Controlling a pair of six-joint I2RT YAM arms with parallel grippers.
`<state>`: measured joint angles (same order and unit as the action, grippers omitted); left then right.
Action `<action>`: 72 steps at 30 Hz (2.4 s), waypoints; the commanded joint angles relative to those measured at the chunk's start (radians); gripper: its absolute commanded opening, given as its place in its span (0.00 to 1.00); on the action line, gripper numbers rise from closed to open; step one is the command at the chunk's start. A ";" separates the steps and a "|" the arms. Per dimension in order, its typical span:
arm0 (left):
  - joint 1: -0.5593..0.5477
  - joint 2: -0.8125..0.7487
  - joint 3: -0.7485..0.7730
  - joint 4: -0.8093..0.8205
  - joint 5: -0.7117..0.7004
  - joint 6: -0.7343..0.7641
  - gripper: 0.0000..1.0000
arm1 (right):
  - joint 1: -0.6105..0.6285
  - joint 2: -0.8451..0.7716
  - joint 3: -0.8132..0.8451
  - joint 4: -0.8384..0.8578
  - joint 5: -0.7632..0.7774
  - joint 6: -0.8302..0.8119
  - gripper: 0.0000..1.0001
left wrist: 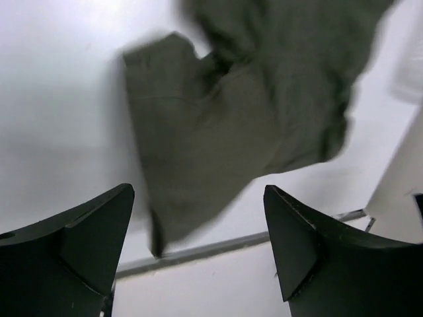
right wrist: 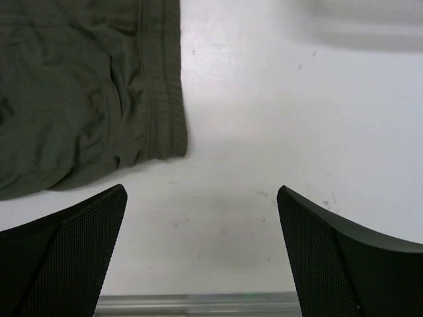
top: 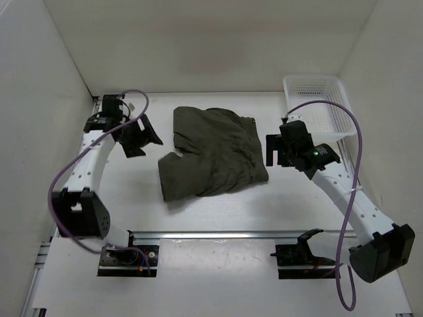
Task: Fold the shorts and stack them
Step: Move the shorts to the center of the board, then flatten the shorts out
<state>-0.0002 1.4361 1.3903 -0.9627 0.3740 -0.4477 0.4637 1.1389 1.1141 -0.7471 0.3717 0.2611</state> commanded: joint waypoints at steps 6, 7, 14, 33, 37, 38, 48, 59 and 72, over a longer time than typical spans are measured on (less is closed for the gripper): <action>-0.001 -0.017 -0.048 -0.011 -0.113 0.012 0.10 | -0.023 0.032 -0.002 -0.020 -0.192 0.151 0.60; -0.001 -0.017 -0.048 -0.021 -0.127 0.012 0.10 | -0.033 0.032 -0.020 -0.020 -0.226 0.176 0.53; -0.012 -0.144 -0.383 0.010 -0.069 -0.153 0.47 | -0.212 -0.019 -0.299 0.116 -0.631 0.340 0.60; -0.182 -0.132 -0.748 0.190 0.000 -0.393 0.85 | -0.448 0.197 -0.510 0.555 -0.987 0.748 0.92; -0.213 -0.103 -0.738 0.209 -0.030 -0.402 0.86 | -0.448 0.237 -0.520 0.604 -0.978 0.802 0.91; -0.227 -0.070 -0.738 0.222 -0.041 -0.411 0.86 | -0.448 0.248 -0.531 0.620 -0.978 0.813 0.89; -0.245 0.052 -0.607 0.233 -0.073 -0.364 0.10 | -0.412 0.439 -0.424 0.635 -0.869 0.767 0.58; -0.110 0.263 0.448 -0.169 -0.159 -0.212 0.10 | -0.435 0.694 0.627 0.224 -0.745 0.560 0.00; -0.043 -0.032 0.369 -0.082 -0.044 -0.155 0.10 | -0.435 0.274 0.466 0.086 -0.630 0.248 0.00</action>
<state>-0.0093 1.4769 1.9511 -1.0004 0.3069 -0.6506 0.0387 1.5131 1.8442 -0.5713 -0.3702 0.6067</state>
